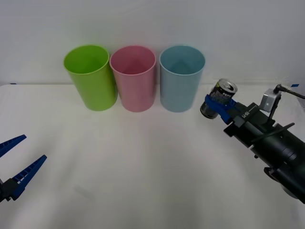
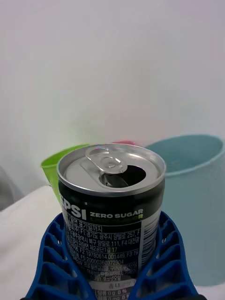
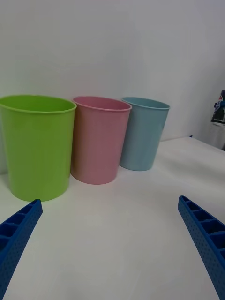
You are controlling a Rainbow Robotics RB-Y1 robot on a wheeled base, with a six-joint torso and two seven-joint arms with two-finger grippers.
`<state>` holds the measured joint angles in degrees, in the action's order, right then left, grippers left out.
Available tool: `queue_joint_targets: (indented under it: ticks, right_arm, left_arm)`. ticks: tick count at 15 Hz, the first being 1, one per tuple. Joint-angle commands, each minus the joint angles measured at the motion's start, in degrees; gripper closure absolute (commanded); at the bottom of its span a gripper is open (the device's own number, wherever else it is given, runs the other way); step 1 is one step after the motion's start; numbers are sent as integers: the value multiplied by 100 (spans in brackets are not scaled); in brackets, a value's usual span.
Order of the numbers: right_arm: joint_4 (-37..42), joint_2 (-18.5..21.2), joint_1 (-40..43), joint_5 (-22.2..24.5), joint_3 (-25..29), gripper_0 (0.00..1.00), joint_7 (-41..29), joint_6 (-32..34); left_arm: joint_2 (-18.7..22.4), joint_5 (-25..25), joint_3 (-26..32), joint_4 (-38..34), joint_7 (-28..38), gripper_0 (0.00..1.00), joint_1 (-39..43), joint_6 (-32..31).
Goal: Grasp the object on the table and drop it into the matching bin: aluminum can to the light blue bin, PET bottle to the pink bin.
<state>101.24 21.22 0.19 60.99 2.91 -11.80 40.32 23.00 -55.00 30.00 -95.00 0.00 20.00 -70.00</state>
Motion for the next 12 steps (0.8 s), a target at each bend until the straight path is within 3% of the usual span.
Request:
queue_joint_targets:
  ticks: [1, 6, 9, 12]
  right_arm:
    - [1, 31, -503, 229, -19, 100, -516, -217]
    - [-131, 22, -1329, 704, -309, 100, -947, -1114]
    - [-711, -48, -1927, 765, -361, 100, -859, -1193]
    - [-1185, -312, -2419, 1205, -274, 100, -824, -1369]
  left_arm:
    - [0, 0, 0, 0, 0, 0, 0, 0]
    - [0, 0, 0, 0, 0, 0, 0, 0]
    - [0, 0, 0, 0, 0, 0, 0, 0]
    - [0, 0, 0, 0, 0, 0, 0, 0]
